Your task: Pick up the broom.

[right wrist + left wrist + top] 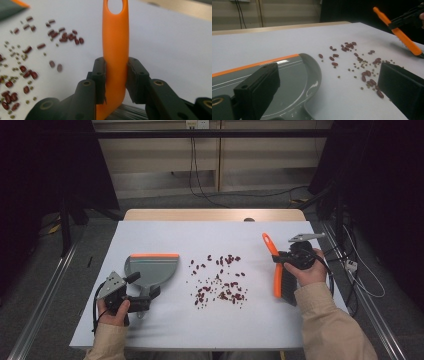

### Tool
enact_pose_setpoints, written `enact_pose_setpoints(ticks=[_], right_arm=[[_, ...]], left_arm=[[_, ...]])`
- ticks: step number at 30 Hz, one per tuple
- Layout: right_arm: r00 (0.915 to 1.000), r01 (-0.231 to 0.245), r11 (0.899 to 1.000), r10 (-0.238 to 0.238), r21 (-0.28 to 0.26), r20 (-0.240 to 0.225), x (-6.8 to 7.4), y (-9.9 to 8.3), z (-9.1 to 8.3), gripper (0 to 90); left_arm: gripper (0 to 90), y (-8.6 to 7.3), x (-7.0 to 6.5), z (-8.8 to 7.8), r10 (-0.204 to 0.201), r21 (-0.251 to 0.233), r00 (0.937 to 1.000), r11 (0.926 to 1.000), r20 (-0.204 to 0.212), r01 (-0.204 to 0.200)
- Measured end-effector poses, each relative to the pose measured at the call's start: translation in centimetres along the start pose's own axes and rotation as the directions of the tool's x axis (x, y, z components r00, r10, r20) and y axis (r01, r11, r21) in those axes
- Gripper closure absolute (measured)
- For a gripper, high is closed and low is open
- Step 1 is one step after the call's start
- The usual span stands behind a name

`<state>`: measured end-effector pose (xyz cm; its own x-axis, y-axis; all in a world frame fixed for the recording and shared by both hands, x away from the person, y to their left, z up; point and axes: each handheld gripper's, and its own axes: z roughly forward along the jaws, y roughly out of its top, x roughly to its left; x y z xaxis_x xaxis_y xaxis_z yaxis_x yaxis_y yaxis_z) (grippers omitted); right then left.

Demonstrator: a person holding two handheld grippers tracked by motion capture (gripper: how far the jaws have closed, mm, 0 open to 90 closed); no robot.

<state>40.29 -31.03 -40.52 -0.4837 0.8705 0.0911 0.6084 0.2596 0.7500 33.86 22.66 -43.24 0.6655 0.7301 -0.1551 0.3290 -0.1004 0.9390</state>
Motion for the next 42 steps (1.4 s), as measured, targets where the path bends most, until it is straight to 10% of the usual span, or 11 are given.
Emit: enact_pose_setpoints(ticks=[5, 7, 23, 31, 42], right_arm=[[0.9993, -0.031, 0.986, 0.028, -0.166, -0.023, -0.2, -1.5, -2.0, 70.4], [0.9978, -0.058, 0.964, 0.048, -0.259, -0.046, -0.3, -2.3, -3.1, 70.4], [0.9905, -0.1, 0.883, 0.045, -0.458, -0.13, 0.9, -2.5, -5.3, 70.4], [0.9871, -0.094, 0.877, 0.021, -0.471, -0.159, 2.1, -1.1, -4.9, 70.4], [0.9828, -0.059, 0.874, -0.034, -0.483, -0.181, 5.0, 1.8, -3.9, 70.5]], left_arm=[[4.0, 0.0, 0.0, 0.1, 0.001, 0.0, 1.0, 1.0, -0.005, -0.001], [4.0, 0.1, 0.0, 0.1, 0.006, -0.004, 1.0, 1.0, -0.008, -0.006], [4.0, 1.2, -0.7, 0.2, 0.009, -0.022, 0.9999, 0.9997, 0.008, -0.009], [3.8, 4.6, -2.9, 0.6, 0.045, -0.019, 0.9946, 0.9989, 0.093, -0.044], [4.1, 7.4, -7.5, 5.2, 0.079, -0.008, 0.9673, 0.9968, 0.241, -0.08]])
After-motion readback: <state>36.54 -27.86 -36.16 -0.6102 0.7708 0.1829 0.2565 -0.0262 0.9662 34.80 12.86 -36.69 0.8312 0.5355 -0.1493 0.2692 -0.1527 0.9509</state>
